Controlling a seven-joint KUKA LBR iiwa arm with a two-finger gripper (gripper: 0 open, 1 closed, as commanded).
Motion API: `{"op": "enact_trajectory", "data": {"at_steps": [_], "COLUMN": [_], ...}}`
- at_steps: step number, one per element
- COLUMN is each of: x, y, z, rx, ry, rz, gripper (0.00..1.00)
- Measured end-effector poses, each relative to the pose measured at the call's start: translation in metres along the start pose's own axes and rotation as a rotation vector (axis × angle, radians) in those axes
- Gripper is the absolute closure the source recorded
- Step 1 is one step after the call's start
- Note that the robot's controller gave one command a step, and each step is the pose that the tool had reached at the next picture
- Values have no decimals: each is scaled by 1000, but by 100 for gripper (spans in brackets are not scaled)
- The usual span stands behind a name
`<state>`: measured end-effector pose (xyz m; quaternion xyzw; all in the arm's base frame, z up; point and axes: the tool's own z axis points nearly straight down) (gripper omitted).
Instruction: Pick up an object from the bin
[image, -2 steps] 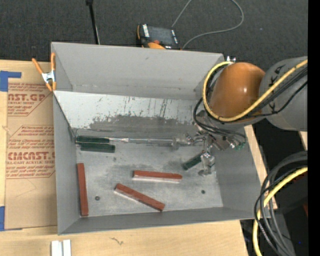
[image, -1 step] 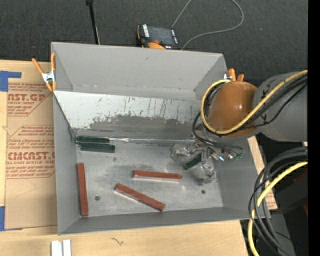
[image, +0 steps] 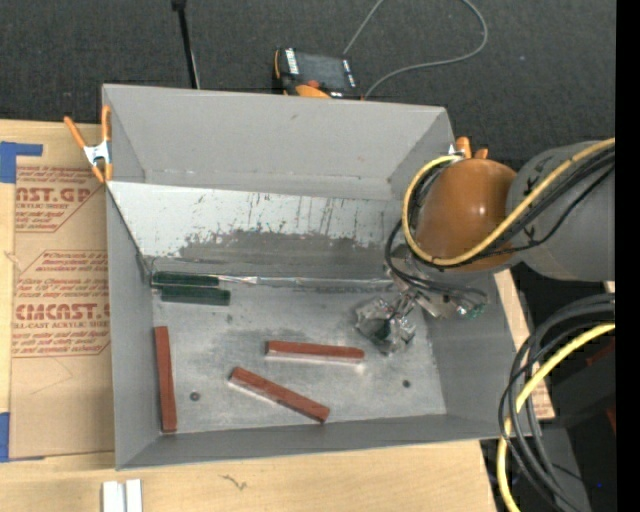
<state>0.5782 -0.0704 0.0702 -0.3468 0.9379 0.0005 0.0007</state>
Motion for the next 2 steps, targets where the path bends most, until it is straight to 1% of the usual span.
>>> {"op": "enact_trajectory", "data": {"at_steps": [1,2], "x": [-9,26], "y": [8,-4], "z": [-127,-211], "rx": [6,6], "ry": [-8,-3], "rz": [151,-319], "gripper": [100,100]}}
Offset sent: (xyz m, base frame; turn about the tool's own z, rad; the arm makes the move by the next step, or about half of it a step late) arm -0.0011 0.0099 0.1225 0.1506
